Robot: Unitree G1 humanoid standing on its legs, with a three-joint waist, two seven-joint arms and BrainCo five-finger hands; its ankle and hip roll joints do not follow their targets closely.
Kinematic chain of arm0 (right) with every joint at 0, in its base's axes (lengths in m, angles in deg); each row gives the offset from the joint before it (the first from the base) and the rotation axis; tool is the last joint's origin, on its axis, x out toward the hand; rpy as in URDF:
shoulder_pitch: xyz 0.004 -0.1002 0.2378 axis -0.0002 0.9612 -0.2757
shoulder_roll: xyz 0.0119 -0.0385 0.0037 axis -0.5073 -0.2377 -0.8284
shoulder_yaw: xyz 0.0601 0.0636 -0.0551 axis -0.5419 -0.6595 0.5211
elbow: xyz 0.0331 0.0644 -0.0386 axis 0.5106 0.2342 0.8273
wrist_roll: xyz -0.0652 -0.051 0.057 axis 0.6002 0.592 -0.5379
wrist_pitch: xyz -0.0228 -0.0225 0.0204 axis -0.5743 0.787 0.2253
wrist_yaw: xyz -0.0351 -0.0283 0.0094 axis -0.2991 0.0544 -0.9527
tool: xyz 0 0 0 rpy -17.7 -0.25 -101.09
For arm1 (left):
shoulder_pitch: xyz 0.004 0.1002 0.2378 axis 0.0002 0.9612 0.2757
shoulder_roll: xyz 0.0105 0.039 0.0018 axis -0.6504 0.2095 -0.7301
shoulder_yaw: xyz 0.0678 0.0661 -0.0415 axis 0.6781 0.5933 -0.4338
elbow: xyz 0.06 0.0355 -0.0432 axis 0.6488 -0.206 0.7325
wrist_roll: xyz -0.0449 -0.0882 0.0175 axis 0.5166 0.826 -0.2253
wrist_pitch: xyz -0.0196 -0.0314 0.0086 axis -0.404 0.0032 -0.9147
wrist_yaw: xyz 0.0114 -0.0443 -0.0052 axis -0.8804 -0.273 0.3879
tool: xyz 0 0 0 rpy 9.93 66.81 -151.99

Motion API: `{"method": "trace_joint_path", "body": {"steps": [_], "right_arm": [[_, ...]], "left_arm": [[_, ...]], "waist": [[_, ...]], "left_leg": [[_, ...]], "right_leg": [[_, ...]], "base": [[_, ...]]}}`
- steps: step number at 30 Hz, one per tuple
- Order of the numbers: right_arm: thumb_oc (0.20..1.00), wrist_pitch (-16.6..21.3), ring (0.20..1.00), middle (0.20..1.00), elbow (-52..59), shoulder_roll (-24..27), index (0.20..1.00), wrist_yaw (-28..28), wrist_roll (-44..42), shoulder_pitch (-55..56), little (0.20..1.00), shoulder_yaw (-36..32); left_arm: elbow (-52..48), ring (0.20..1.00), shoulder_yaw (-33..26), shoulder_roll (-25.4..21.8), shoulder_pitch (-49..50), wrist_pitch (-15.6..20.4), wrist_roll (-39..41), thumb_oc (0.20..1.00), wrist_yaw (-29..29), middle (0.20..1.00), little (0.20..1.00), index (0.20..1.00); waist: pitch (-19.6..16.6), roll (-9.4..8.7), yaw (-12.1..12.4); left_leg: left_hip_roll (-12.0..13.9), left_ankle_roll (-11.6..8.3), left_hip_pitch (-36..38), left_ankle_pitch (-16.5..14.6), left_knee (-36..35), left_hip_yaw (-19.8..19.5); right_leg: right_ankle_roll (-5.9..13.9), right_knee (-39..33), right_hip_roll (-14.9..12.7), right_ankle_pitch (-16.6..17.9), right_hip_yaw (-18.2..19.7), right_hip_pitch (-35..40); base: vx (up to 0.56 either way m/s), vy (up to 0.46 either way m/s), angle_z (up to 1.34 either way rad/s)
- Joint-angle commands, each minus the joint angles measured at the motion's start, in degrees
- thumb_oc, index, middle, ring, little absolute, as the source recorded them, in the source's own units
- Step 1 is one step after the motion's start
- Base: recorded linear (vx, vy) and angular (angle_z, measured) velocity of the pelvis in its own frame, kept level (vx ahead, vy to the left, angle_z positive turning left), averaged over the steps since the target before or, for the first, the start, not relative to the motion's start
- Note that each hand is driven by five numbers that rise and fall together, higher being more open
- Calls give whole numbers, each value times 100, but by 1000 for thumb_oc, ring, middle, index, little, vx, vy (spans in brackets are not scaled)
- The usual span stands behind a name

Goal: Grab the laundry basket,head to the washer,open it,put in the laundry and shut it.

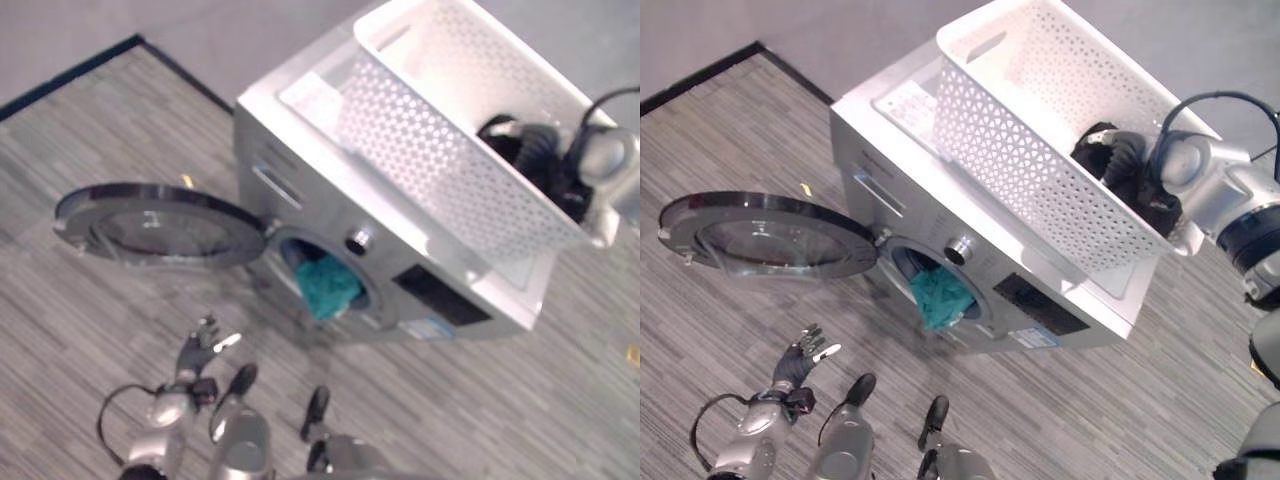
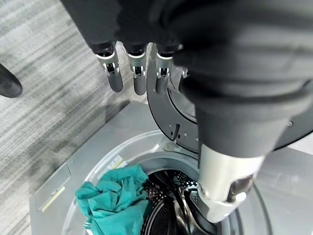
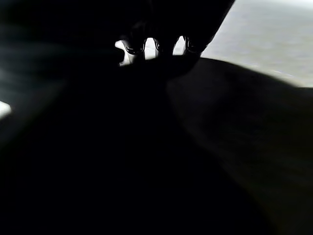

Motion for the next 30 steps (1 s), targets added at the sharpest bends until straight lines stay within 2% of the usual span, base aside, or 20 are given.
{"method": "trace_joint_path", "body": {"steps": [1,12,21,27,29,30], "right_arm": [[1000,-79,1000,1000,-260,501,1000,3,97,-527,1000,334],[1000,-70,1000,1000,119,352,1000,-139,-9,304,1000,-51],[1000,-93,1000,1000,94,-125,1000,-133,-86,1207,1000,-581],[1000,-154,1000,1000,-19,-373,1000,-319,-122,1303,1000,-503],[432,-168,432,432,-92,-455,432,-381,-174,1232,432,-416],[200,-155,200,200,32,-466,200,-428,-219,1255,200,-367]], "left_arm": [[-339,1000,-67,-173,63,258,73,1000,-18,1000,1000,1000],[-429,1000,-59,-191,219,250,117,1000,-86,1000,1000,1000],[-467,1000,-59,-253,268,285,170,1000,-59,1000,1000,1000],[-454,1000,10,-310,247,286,161,1000,-72,1000,1000,1000],[-438,1000,51,-302,186,293,163,1000,-67,1000,1000,1000],[-440,1000,81,-291,175,298,143,1000,-74,1000,1000,1000]], "waist": [[-12,16,-30],[205,82,30],[481,239,145],[542,315,204],[558,321,221],[563,320,224]], "left_leg": [[275,271,209,-23,-256,564],[271,287,58,-18,-163,601],[226,281,-222,81,-147,579],[202,284,-337,159,-219,537],[193,286,-364,170,-224,538],[191,288,-368,167,-226,536]], "right_leg": [[396,437,-461,-456,-13,231],[401,407,-449,-393,103,93],[400,379,-460,-341,147,-134],[397,337,-462,-327,149,-224],[397,341,-466,-324,164,-262],[397,341,-463,-327,171,-266]], "base": [[-14,-6,-8],[-6,-3,-2],[-7,-6,-1],[-2,-2,-1],[0,0,0],[0,0,0]]}}
